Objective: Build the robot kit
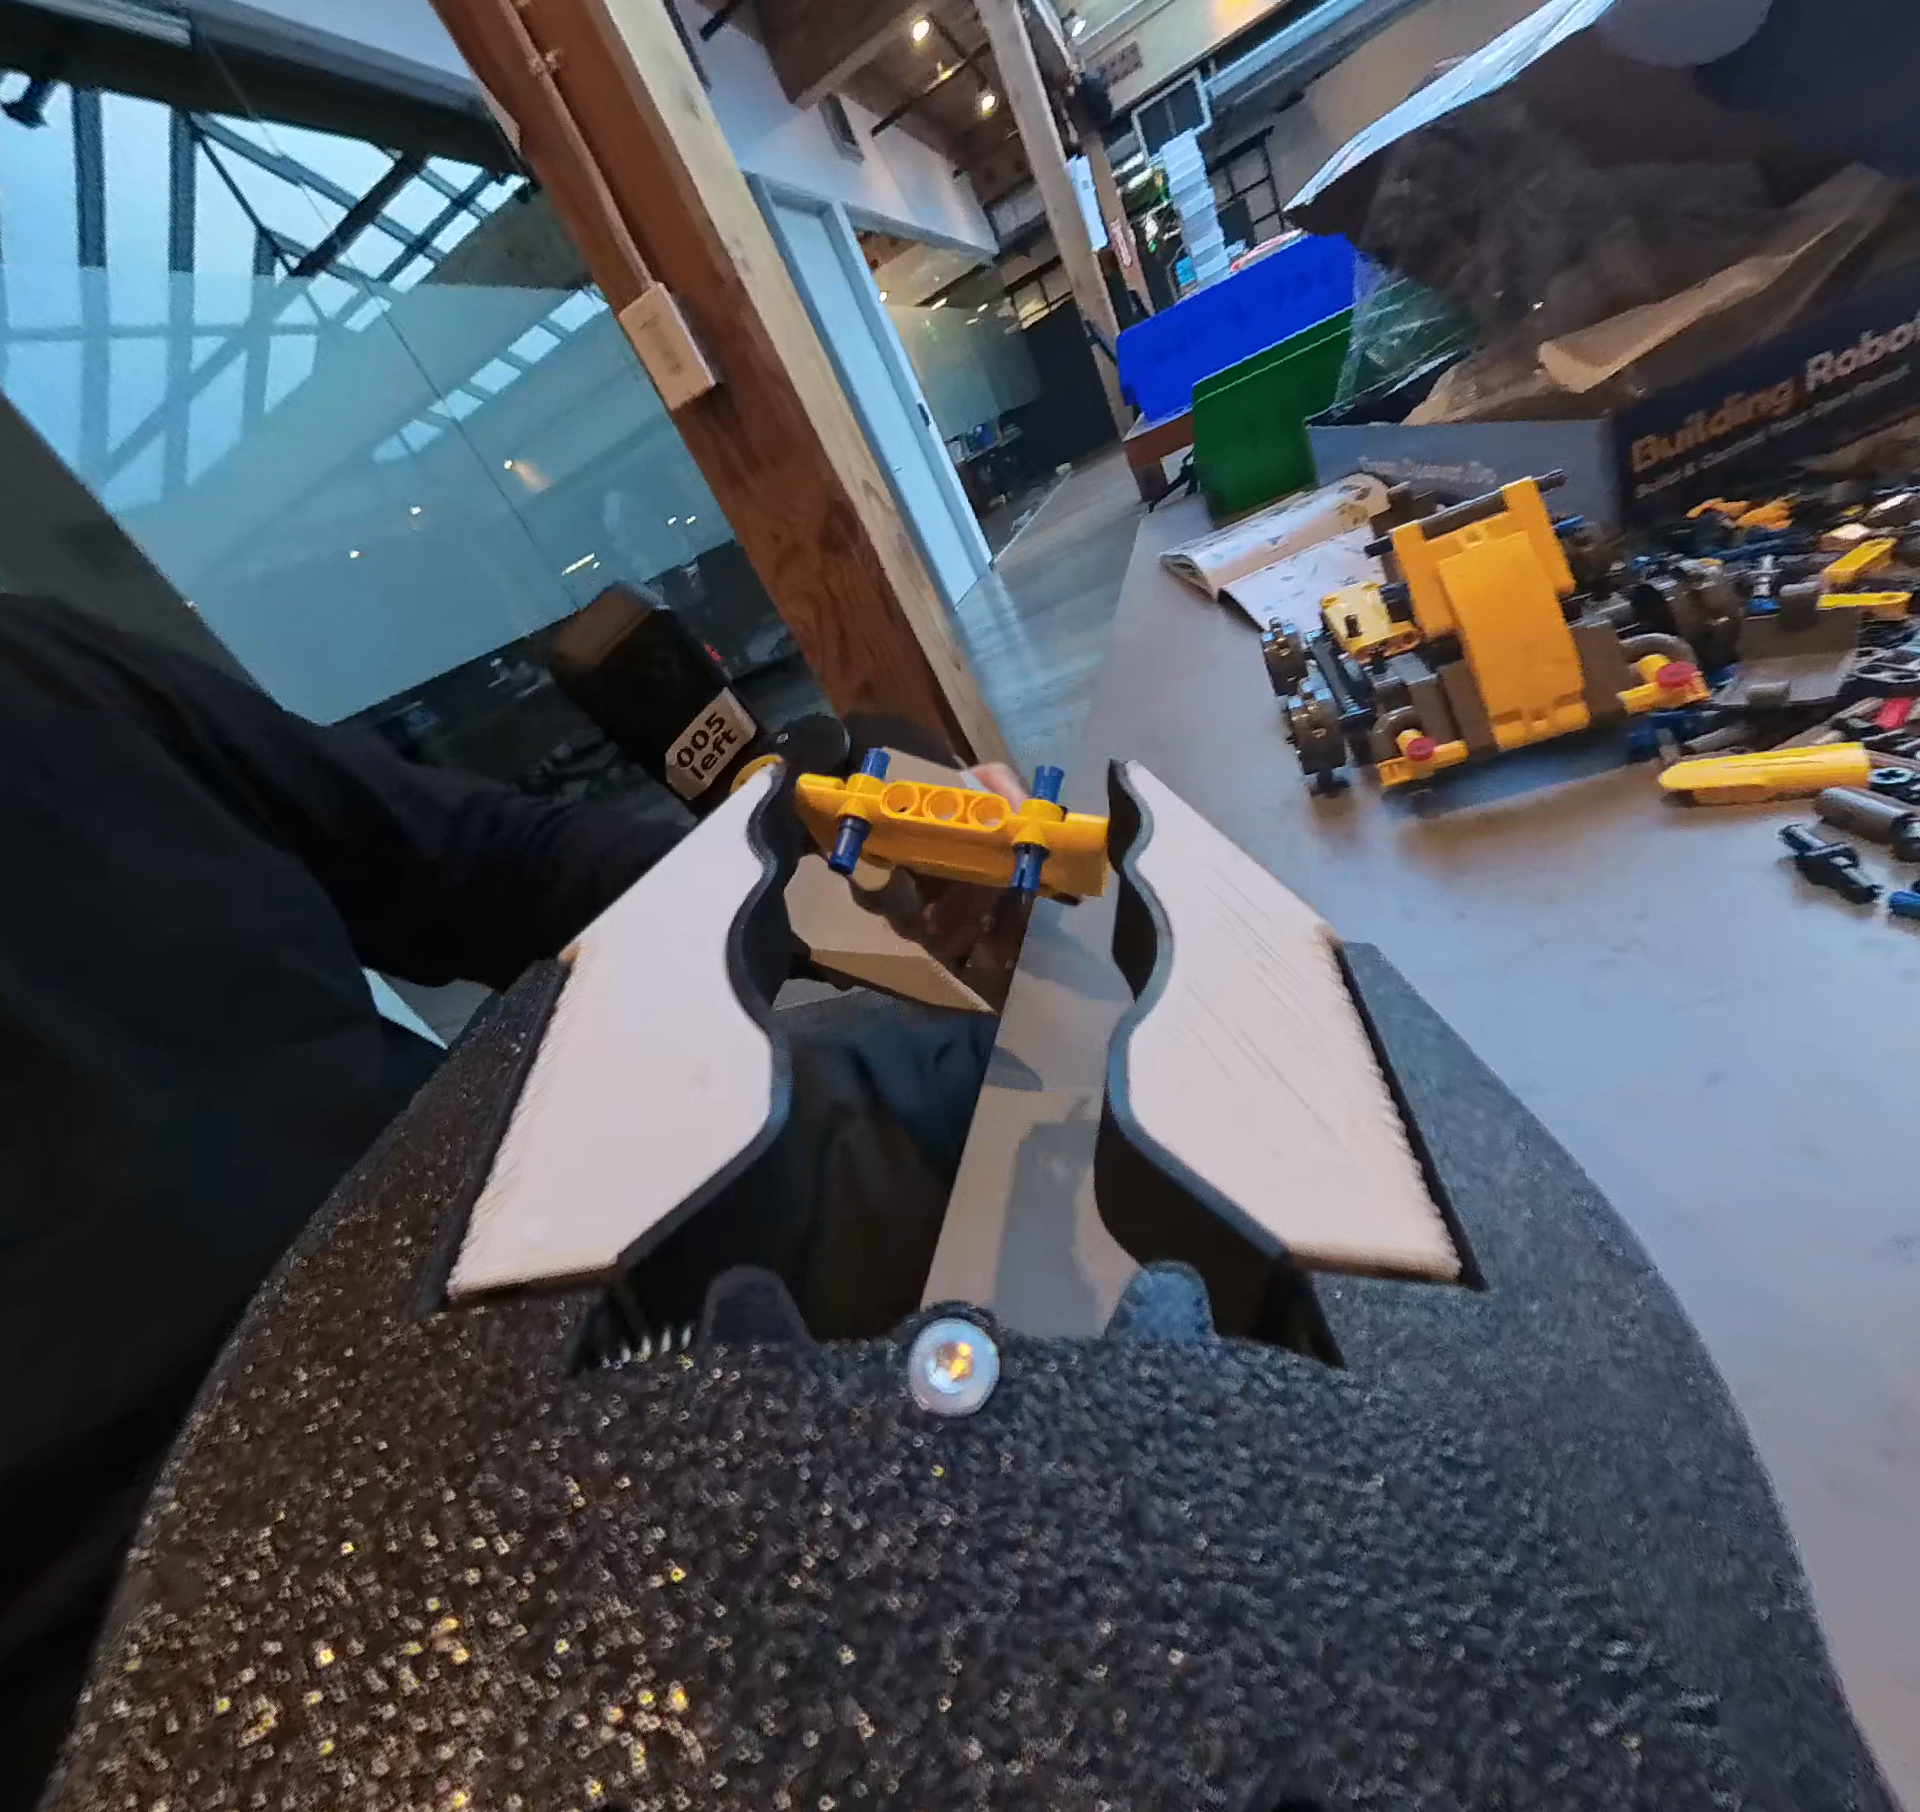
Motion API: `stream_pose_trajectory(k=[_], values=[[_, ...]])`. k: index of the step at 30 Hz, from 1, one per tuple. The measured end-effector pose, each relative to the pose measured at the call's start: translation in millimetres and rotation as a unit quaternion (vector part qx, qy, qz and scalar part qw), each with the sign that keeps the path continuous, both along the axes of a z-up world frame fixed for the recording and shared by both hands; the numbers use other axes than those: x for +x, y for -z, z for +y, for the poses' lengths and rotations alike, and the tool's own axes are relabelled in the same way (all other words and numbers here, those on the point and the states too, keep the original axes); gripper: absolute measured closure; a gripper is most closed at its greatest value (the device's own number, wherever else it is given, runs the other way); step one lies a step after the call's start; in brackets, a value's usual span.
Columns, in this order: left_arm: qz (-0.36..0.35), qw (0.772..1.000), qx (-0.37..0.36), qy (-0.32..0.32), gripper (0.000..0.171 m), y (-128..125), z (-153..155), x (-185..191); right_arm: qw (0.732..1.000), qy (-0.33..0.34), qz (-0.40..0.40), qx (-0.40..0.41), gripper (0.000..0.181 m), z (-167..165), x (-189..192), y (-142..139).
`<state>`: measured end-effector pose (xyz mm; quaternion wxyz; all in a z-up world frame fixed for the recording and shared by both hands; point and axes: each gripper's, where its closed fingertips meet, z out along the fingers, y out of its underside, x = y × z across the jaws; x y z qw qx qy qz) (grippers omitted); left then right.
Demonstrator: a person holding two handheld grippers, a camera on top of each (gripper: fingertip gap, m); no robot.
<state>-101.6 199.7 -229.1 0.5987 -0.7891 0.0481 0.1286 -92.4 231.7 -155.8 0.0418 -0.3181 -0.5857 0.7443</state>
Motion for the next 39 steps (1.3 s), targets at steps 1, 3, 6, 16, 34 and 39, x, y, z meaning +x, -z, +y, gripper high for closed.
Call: stream_pose_trajectory(k=[1, 3, 6, 16, 34, 39], values=[[-0.003, 1.0, -0.004, 0.0, 0.138, 2.7, -2.9, -0.3, 1.0, 0.003, 0.001, -0.004, 0.122, 1.8, -1.2, -0.8], [-0.009, 1.0, -0.018, 0.004, 0.138, 10.2, -6.6, 0.4, 1.0, 0.007, -0.003, -0.007, 0.122, 3.7, -3.6, -0.7], [-0.029, 0.999, -0.023, 0.009, 0.139, 17.3, -8.1, 3.5, 1.0, 0.01, -0.003, 0.001, 0.122, 2.5, -4.0, 0.7], [-0.12, 0.991, 0.037, 0.052, 0.143, 1.2, -23.8, 18.4, 1.0, 0.009, 0.004, 0.025, 0.121, -5.5, -5.2, 2.7], [-0.416, 0.891, 0.078, 0.167, 0.134, -43.6, -3.3, 27.0, 0.98, 0.109, 0.128, 0.106, 0.121, -5.2, -1.1, -8.8], [-0.46, 0.871, 0.048, 0.167, 0.132, -39.7, -0.4, 32.2, 0.956, 0.124, 0.208, 0.168, 0.121, -17.0, 0.0, -8.6]])
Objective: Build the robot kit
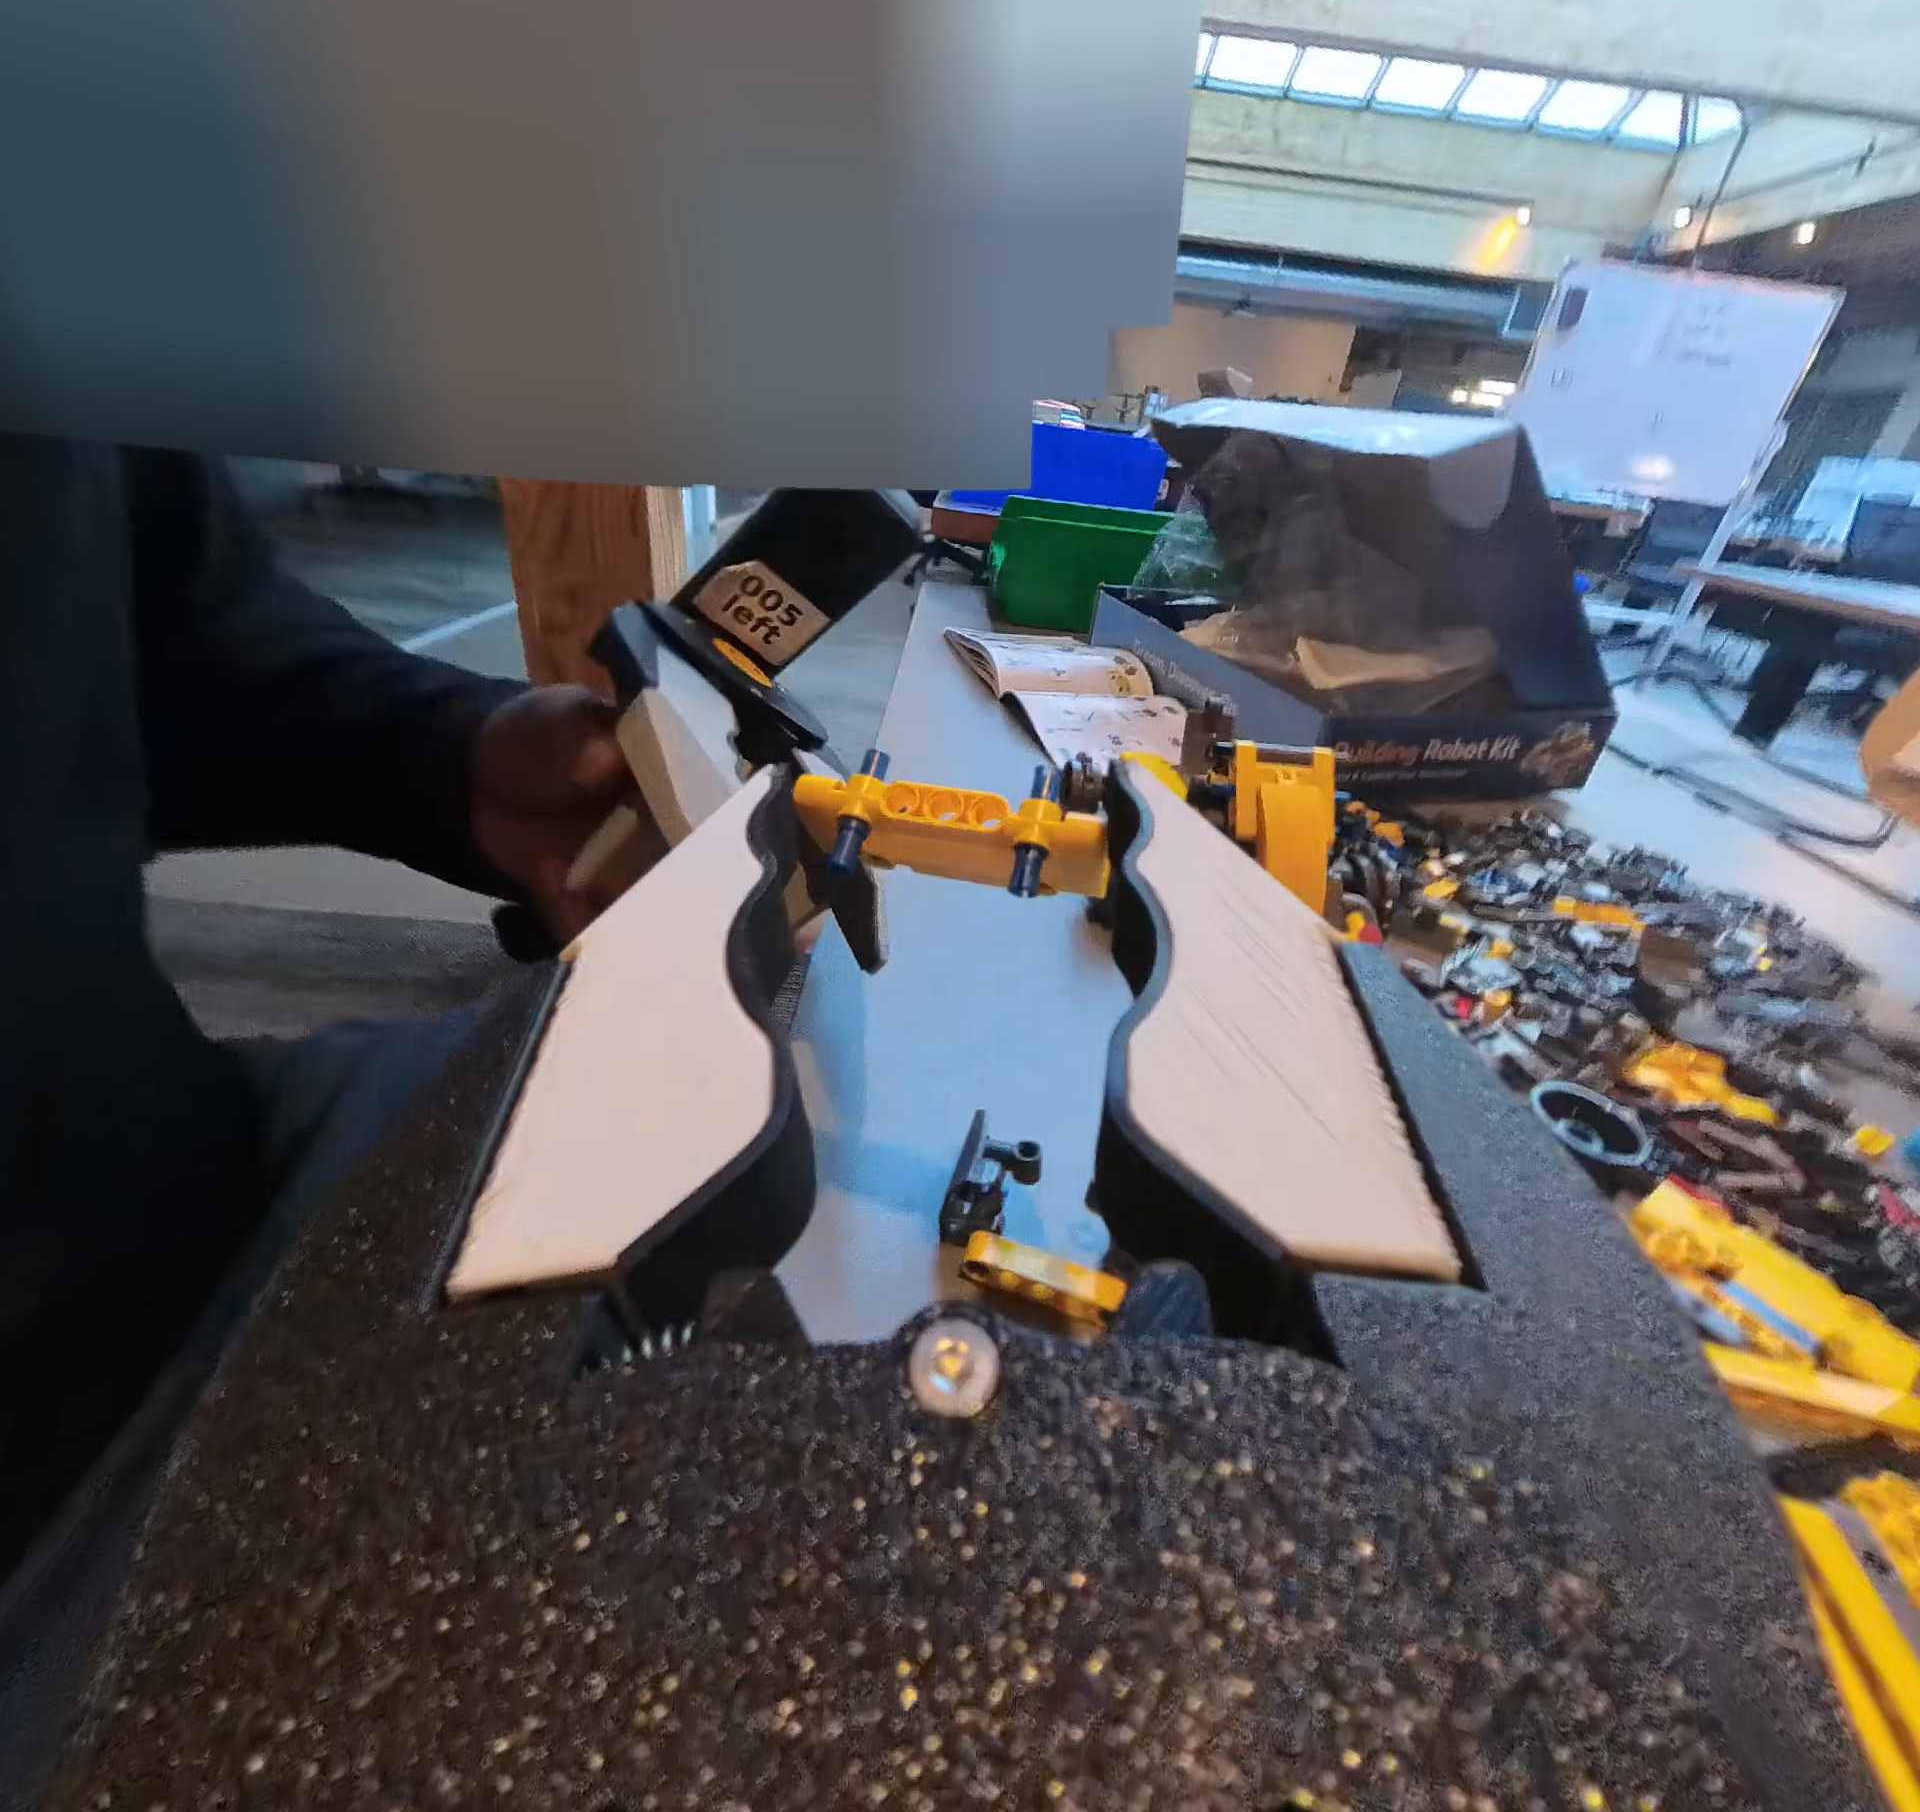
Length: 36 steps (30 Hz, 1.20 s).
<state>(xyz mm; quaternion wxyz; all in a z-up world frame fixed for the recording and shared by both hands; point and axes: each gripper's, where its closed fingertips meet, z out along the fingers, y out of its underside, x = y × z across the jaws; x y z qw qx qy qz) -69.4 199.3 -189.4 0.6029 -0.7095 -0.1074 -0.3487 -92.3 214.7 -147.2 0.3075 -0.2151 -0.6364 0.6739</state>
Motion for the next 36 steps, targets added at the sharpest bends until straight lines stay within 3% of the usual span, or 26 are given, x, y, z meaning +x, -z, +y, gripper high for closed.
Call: stream_pose_trajectory(k=[5, 12, 14, 18, 24, 27, 30, 36], values=[[-0.102, 0.995, 0.02, -0.006, 0.138, -12.6, -4.0, -10.7, 0.996, -0.005, 0.055, 0.069, 0.121, -19.7, 5.7, 4.7], [-0.13, 0.991, 0.009, 0.036, 0.14, -18.2, -9.5, 4.9, 0.993, -0.009, 0.079, 0.092, 0.121, -32.5, 9.3, 7.3], [-0.158, 0.986, 0.012, 0.059, 0.147, -19.9, -11.5, 10.3, 0.992, -0.011, 0.078, 0.099, 0.122, -36.2, 9.7, 9.6], [-0.163, 0.985, 0.005, 0.049, 0.149, -16.9, -11.0, 4.4, 0.991, 0.008, 0.074, 0.111, 0.121, -34.9, 5.5, 12.7], [0.023, 0.997, -0.039, -0.059, 0.149, -3.3, -12.4, -14.1, 0.983, 0.047, 0.064, 0.168, 0.121, -34.1, -9.6, 27.1], [0.124, 0.986, -0.05, -0.102, 0.15, -4.2, -15.7, -21.4, 0.979, 0.059, 0.065, 0.182, 0.122, -34.0, -14.3, 29.6], [0.221, 0.96, -0.075, -0.152, 0.151, -0.5, -19.7, -36.7, 0.976, 0.073, 0.069, 0.192, 0.127, -31.5, -18.8, 29.8], [0.284, 0.939, -0.09, -0.172, 0.161, 3.5, -18.6, -45.5, 0.98, 0.075, 0.058, 0.175, 0.128, -27.7, -22.9, 28.7]])
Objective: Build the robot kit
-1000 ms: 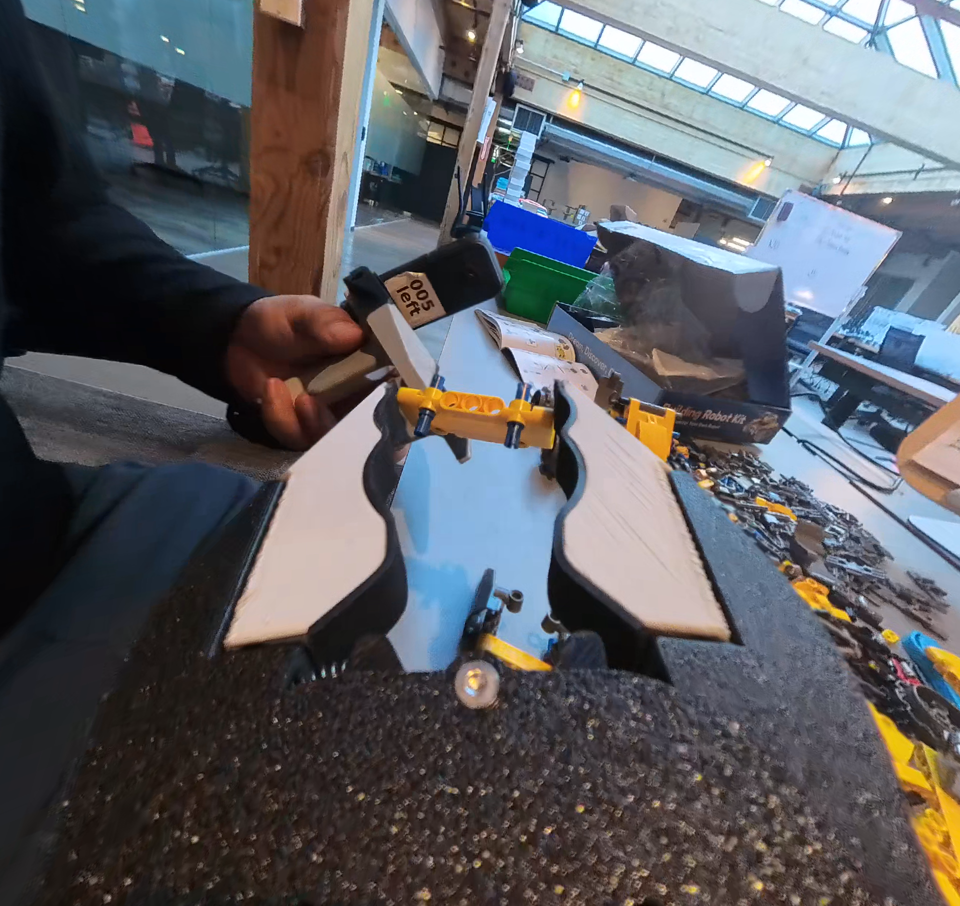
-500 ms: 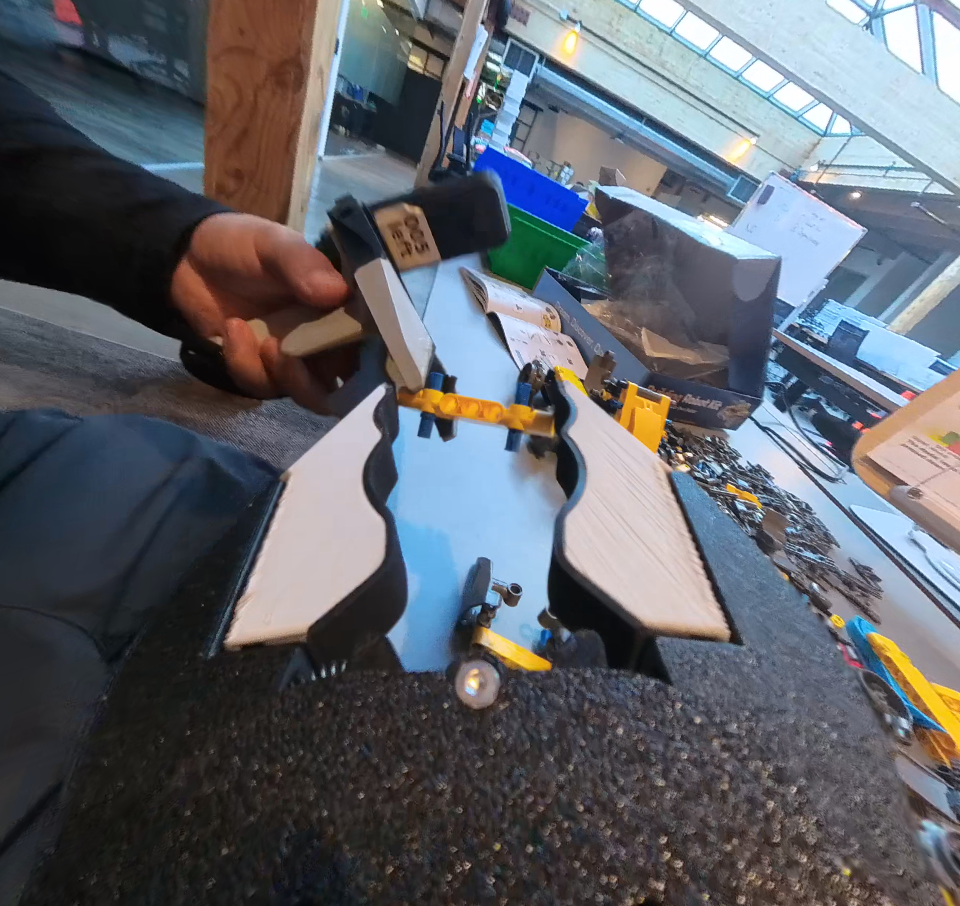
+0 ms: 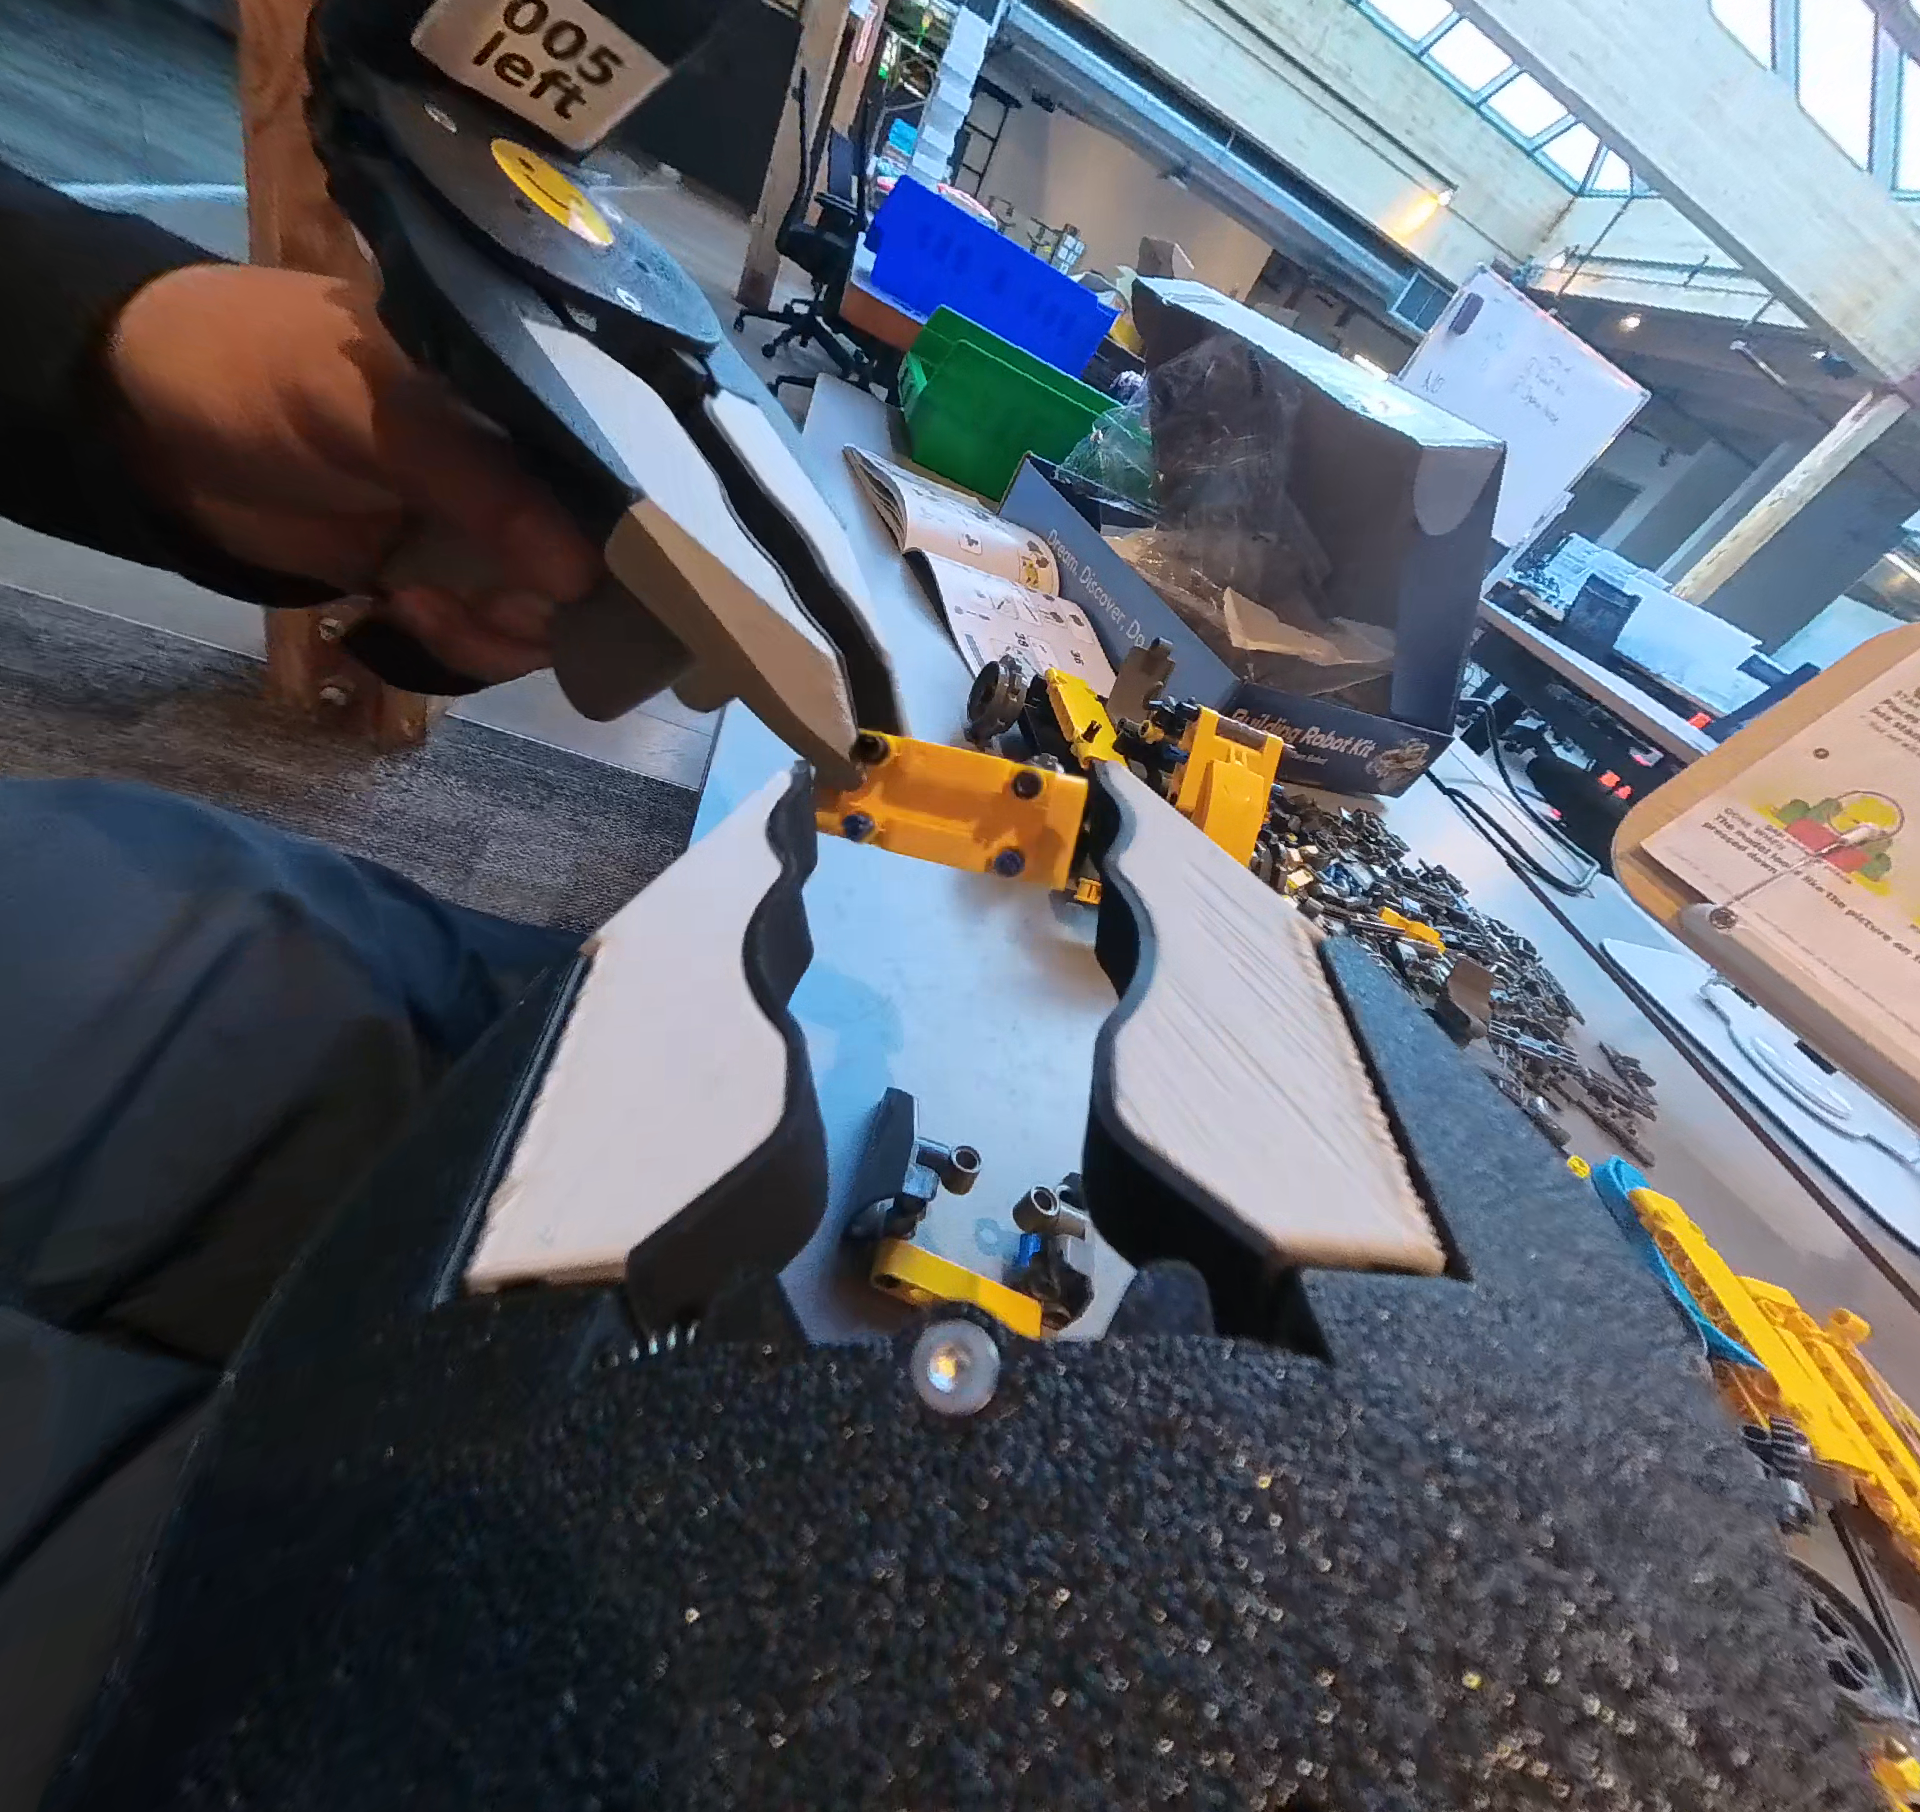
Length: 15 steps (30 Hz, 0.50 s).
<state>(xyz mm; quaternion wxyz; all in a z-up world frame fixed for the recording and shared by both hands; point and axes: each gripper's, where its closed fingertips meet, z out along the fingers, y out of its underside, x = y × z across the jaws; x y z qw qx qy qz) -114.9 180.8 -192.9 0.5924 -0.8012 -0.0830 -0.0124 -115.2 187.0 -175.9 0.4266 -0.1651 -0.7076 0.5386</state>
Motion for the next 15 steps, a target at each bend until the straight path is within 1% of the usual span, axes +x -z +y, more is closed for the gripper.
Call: stream_pose_trajectory(k=[1, 3, 6, 8, 11, 12, 14, 15], values=[[0.01, 1.0, -0.004, 0.002, 0.162, 0.6, 1.0, 0.2, 1.0, 0.0, 0.003, -0.001, 0.132, 0.2, 0.8, -0.6], [0.026, 1.0, -0.003, 0.003, 0.162, 1.7, 3.8, 0.0, 1.0, 0.004, 0.016, -0.001, 0.15, 1.0, 2.2, -2.1], [0.067, 0.997, -0.017, -0.014, 0.162, 9.7, 4.6, -6.1, 0.999, 0.029, 0.032, -0.002, 0.152, 8.3, 0.2, -5.1], [0.081, 0.996, -0.015, -0.02, 0.162, 11.0, 3.8, -6.9, 0.999, 0.043, 0.02, -0.024, 0.156, 16.8, -0.8, -8.2], [0.112, 0.993, -0.02, -0.028, 0.162, 11.6, 3.3, -8.7, 0.995, 0.073, -0.01, -0.069, 0.168, 39.8, -2.3, -11.7], [0.121, 0.992, -0.024, -0.027, 0.162, 11.6, 4.1, -7.9, 0.992, 0.085, -0.026, -0.085, 0.168, 49.6, -2.2, -11.5], [0.137, 0.99, -0.028, -0.02, 0.161, 10.9, 7.6, -3.6, 0.987, 0.086, -0.059, -0.12, 0.164, 64.1, 0.9, -11.7], [0.149, 0.988, -0.032, -0.018, 0.161, 11.0, 9.7, -0.9, 0.984, 0.082, -0.087, -0.134, 0.156, 68.3, 2.2, -9.2]])
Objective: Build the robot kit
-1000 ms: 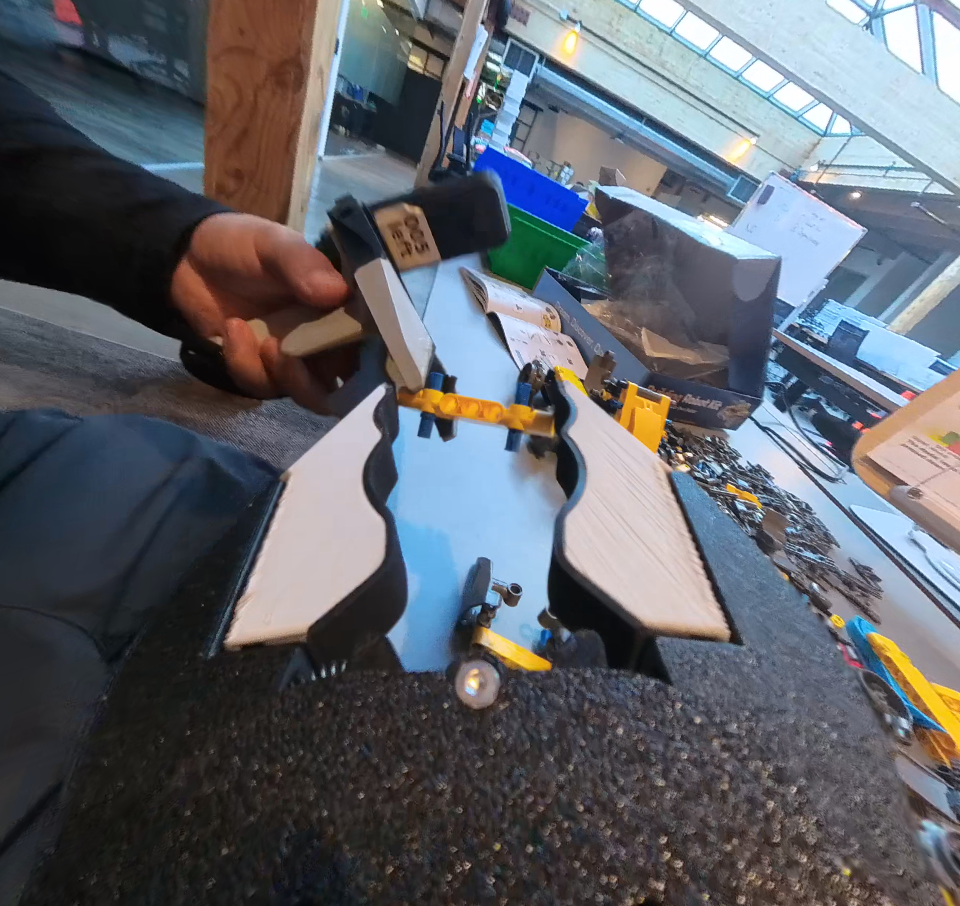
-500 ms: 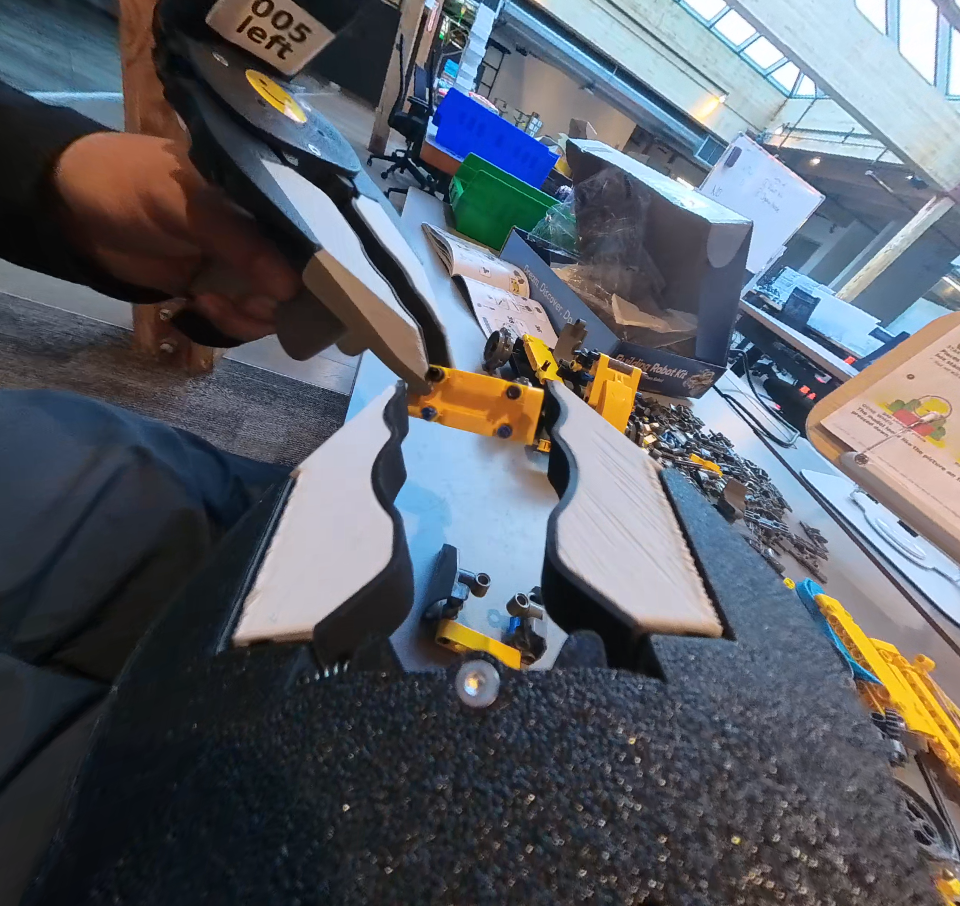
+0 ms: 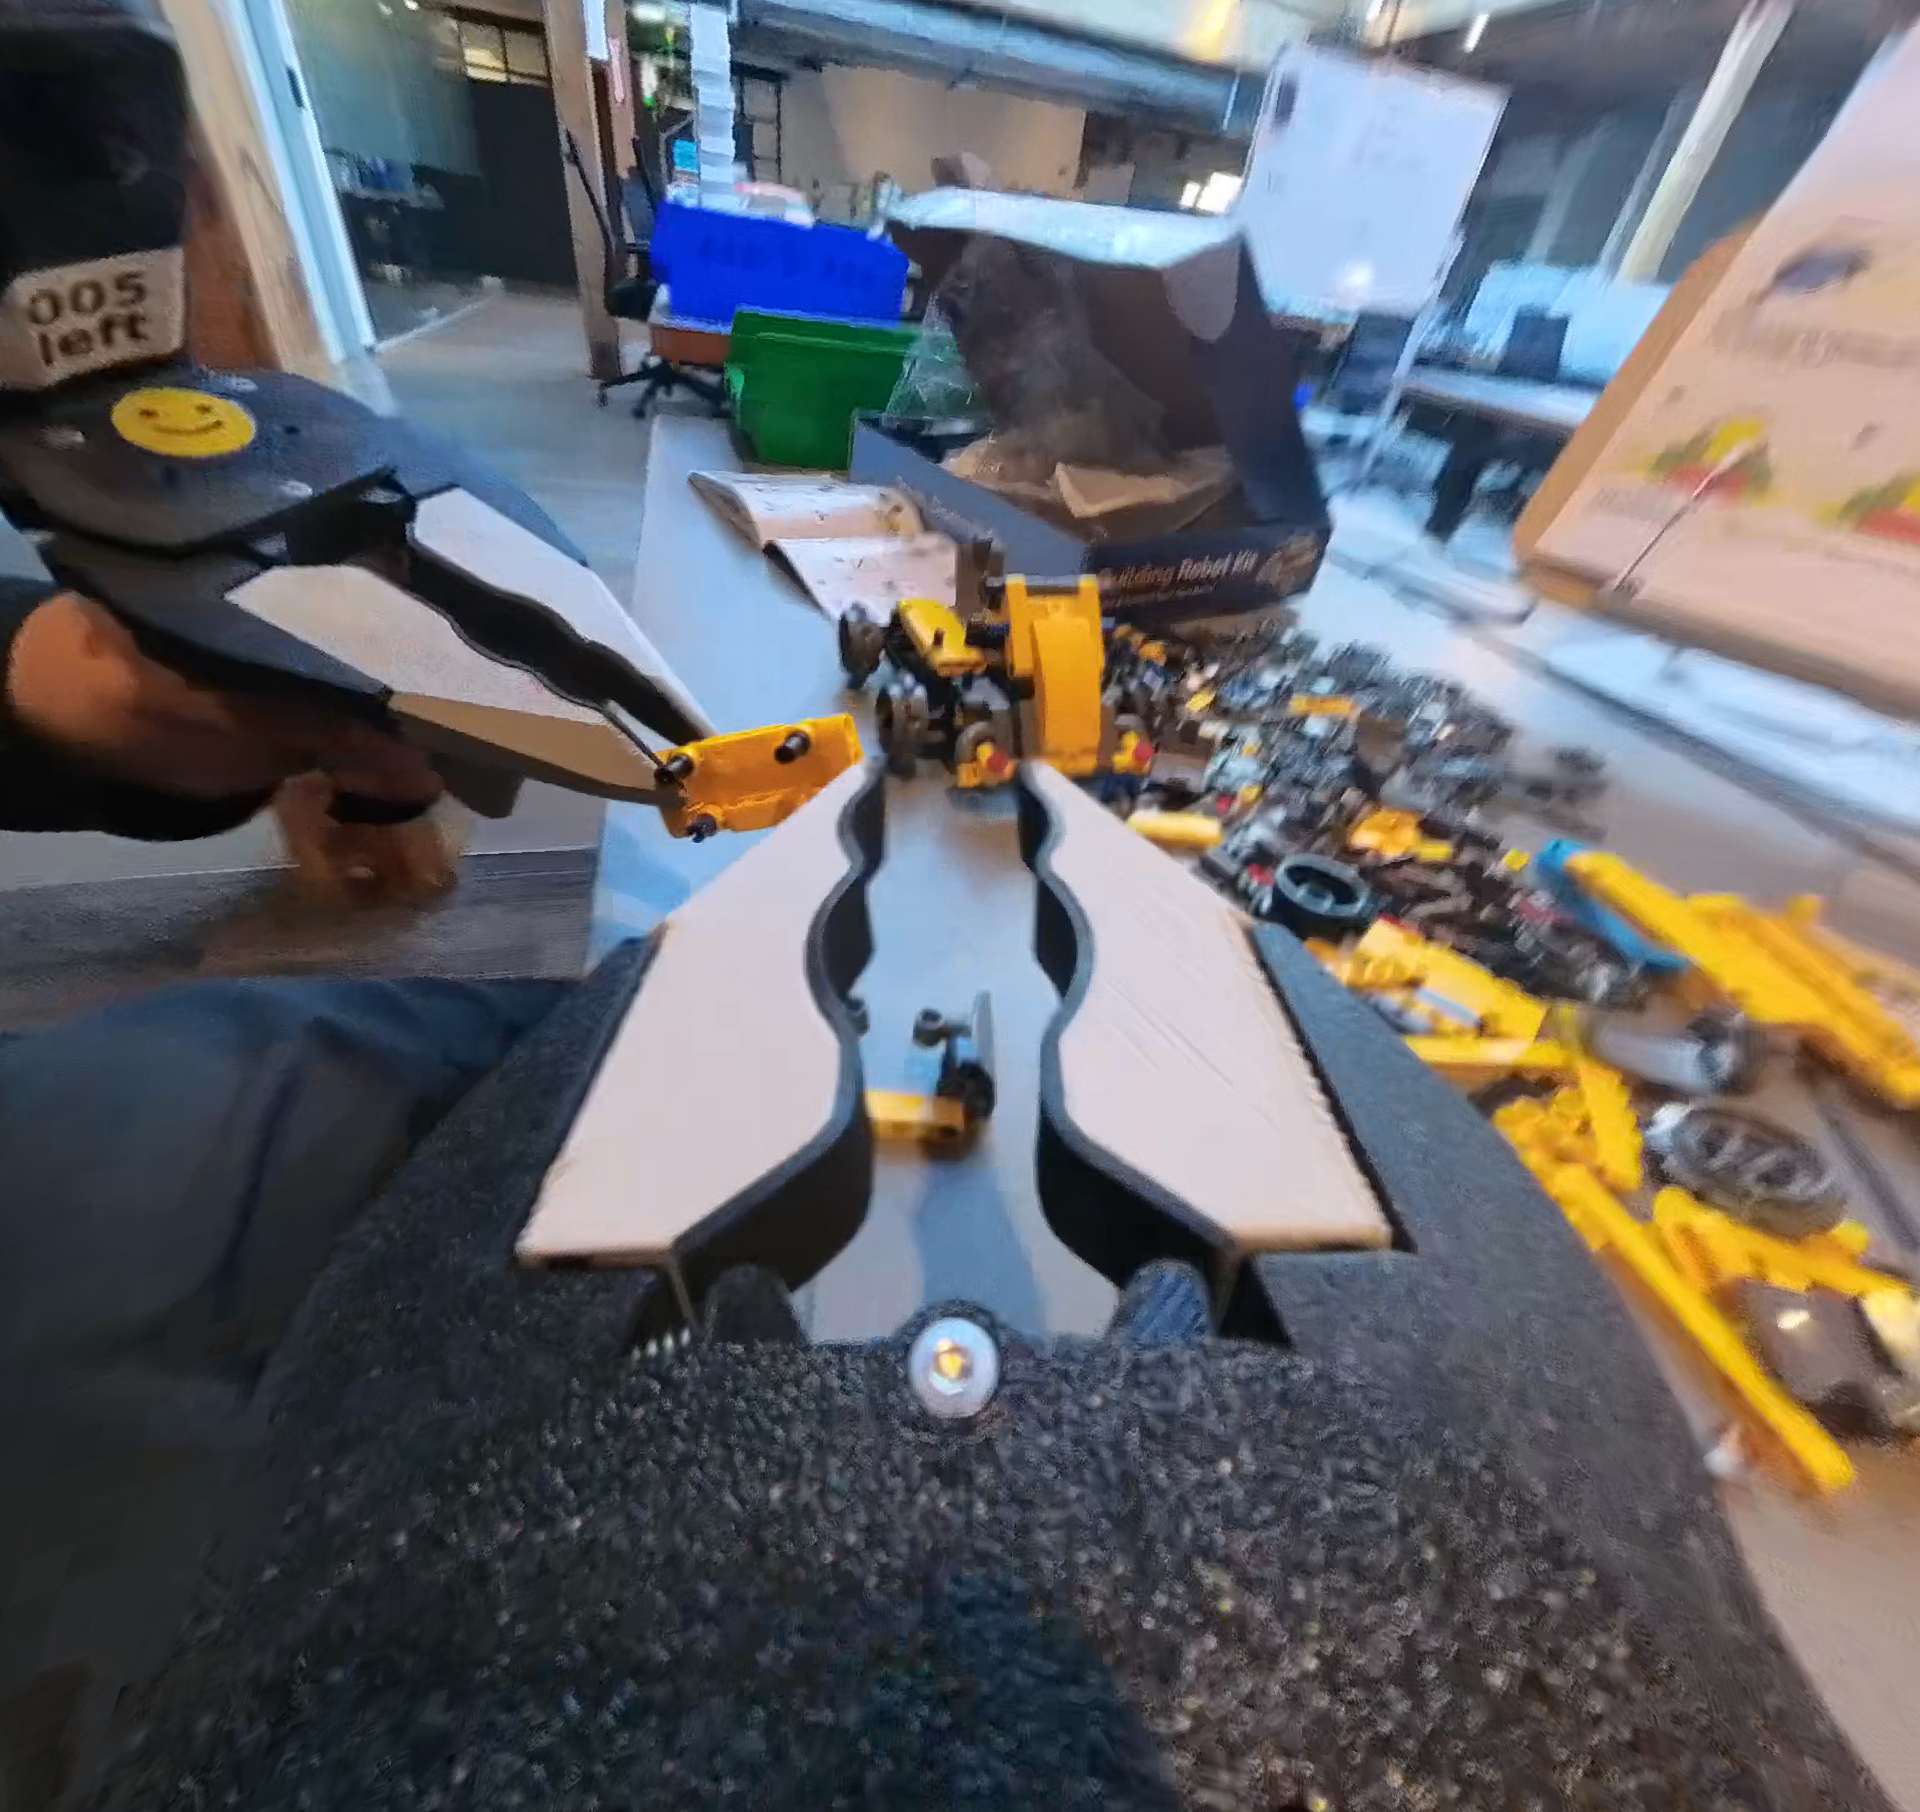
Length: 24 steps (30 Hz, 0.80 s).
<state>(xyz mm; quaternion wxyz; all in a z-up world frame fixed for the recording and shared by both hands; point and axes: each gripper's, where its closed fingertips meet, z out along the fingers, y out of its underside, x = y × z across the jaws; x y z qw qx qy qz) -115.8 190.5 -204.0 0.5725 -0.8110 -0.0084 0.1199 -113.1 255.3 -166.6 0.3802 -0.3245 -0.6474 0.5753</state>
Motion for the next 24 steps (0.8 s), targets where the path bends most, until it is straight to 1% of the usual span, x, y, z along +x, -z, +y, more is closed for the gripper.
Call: stream_pose_trajectory(k=[1, 3, 4, 5, 7, 9, 10, 12, 13, 15, 16, 19, 22, 23, 24], values=[[0.013, 1.0, -0.005, 0.003, 0.161, 0.4, 2.6, 3.2, 0.999, -0.01, -0.035, -0.018, 0.142, 1.2, 1.2, 4.8], [0.044, 0.999, -0.011, 0.006, 0.161, 0.4, 8.0, 9.3, 0.991, -0.037, -0.117, -0.059, 0.127, -6.2, 5.9, 17.2], [0.06, 0.998, -0.015, 0.006, 0.162, 0.5, 10.3, 11.8, 0.984, -0.047, -0.149, -0.08, 0.117, -12.4, 7.9, 22.1], [0.073, 0.997, -0.019, 0.006, 0.162, 0.6, 12.1, 13.9, 0.979, -0.061, -0.169, -0.095, 0.113, -20.4, 10.2, 24.7], [0.088, 0.996, -0.029, 0.007, 0.161, 2.4, 14.7, 17.1, 0.979, -0.062, -0.172, -0.091, 0.114, -30.0, 10.2, 26.0], [0.084, 0.996, -0.042, 0.007, 0.162, 6.3, 15.6, 18.7, 0.987, -0.047, -0.144, -0.055, 0.121, -33.3, 8.6, 24.2], [0.076, 0.996, -0.047, 0.009, 0.162, 8.1, 15.4, 19.6, 0.99, -0.046, -0.132, -0.032, 0.126, -35.5, 9.2, 24.3], [0.043, 0.997, -0.056, 0.013, 0.162, 11.2, 13.2, 19.2, 0.992, -0.057, -0.104, 0.034, 0.128, -43.4, 13.0, 27.4], [0.017, 0.998, -0.054, 0.015, 0.162, 10.8, 11.3, 17.6, 0.99, -0.067, -0.099, 0.072, 0.125, -48.8, 15.3, 32.3], [-0.036, 0.998, -0.042, 0.01, 0.162, 7.1, 6.8, 10.3, 0.984, -0.057, -0.1, 0.134, 0.116, -52.5, 12.9, 43.0], [-0.06, 0.997, -0.041, 0.007, 0.162, 6.7, 4.8, 7.0, 0.982, -0.049, -0.104, 0.152, 0.114, -54.5, 10.1, 47.4], [-0.109, 0.994, -0.03, -0.006, 0.162, 6.7, 1.3, 0.8, 0.979, -0.013, -0.105, 0.174, 0.112, -61.1, -1.1, 52.0], [-0.156, 0.987, -0.021, -0.012, 0.162, 10.4, -2.4, -1.1, 0.979, 0.022, -0.092, 0.182, 0.12, -61.8, -10.0, 48.6], [-0.167, 0.986, -0.018, -0.012, 0.162, 11.1, -3.4, -1.1, 0.979, 0.035, -0.089, 0.182, 0.12, -60.2, -13.3, 46.5], [-0.169, 0.985, -0.016, -0.016, 0.162, 11.8, -4.6, -2.1, 0.979, 0.044, -0.085, 0.181, 0.114, -59.8, -16.2, 44.2]])
